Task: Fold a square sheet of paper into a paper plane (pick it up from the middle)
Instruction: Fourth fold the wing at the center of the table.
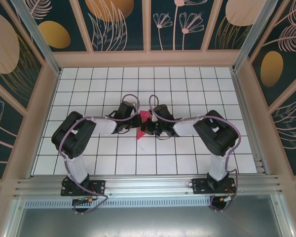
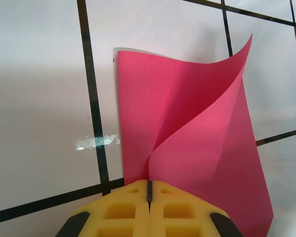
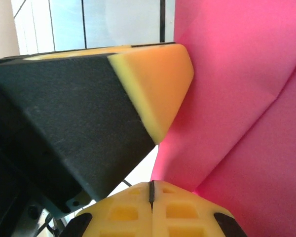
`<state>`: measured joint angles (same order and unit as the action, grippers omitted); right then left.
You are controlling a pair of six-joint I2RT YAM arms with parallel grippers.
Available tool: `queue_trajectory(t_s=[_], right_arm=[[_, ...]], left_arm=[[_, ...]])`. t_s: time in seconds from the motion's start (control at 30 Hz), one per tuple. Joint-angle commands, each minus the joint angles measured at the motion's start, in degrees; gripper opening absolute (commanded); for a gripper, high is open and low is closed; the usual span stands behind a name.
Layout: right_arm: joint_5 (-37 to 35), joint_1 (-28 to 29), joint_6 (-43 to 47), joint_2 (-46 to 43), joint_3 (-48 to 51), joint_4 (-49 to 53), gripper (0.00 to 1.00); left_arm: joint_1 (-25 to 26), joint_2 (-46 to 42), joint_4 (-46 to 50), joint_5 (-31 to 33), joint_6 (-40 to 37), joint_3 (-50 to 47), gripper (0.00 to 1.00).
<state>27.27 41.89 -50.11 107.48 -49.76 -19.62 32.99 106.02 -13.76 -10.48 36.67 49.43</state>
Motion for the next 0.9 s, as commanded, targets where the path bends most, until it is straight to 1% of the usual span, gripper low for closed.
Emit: queue_trajectory(t_s=[0.0,0.13,0.23,0.4,0.47,0.67,0.73,0.87], right_arm=[[0.07,0.46,-0.28,2.16,0.37,-1.48,0.02],[-0.19,0.49,-0.75,3.15,1.24,-2.48,0.02],[-1.76,0.48,-0.14,3.72,0.90,0.09,0.02],[-2.17,0.47,0.53,4.32,0.21,2.09,0.02],[-1.75,0.56,0.73,3.25,0.27,1.34,0.03],[-0.38,0.64,0.33,-3.84,2.82,-2.84,0.04],[0.58,0.90,-0.10,-4.47,3.37,-3.88,0.05],[0.58,1.83,-0.85,-3.03,3.36,-3.95,0.04]], left_arm=[[0.41,2.27,1.27,0.50,0.53,-0.91,0.00],[0.38,2.79,1.54,0.86,0.69,-0.91,0.00],[0.39,3.04,1.75,1.23,0.62,-0.95,0.00],[0.39,3.28,1.75,1.71,0.60,-1.20,0.00],[0.33,3.27,1.81,2.04,0.69,-1.22,0.00],[0.36,3.34,2.37,2.99,0.62,-1.34,0.00],[0.40,3.43,2.36,2.89,0.51,-1.29,0.00],[0.39,3.67,2.38,2.69,0.61,-1.18,0.00]])
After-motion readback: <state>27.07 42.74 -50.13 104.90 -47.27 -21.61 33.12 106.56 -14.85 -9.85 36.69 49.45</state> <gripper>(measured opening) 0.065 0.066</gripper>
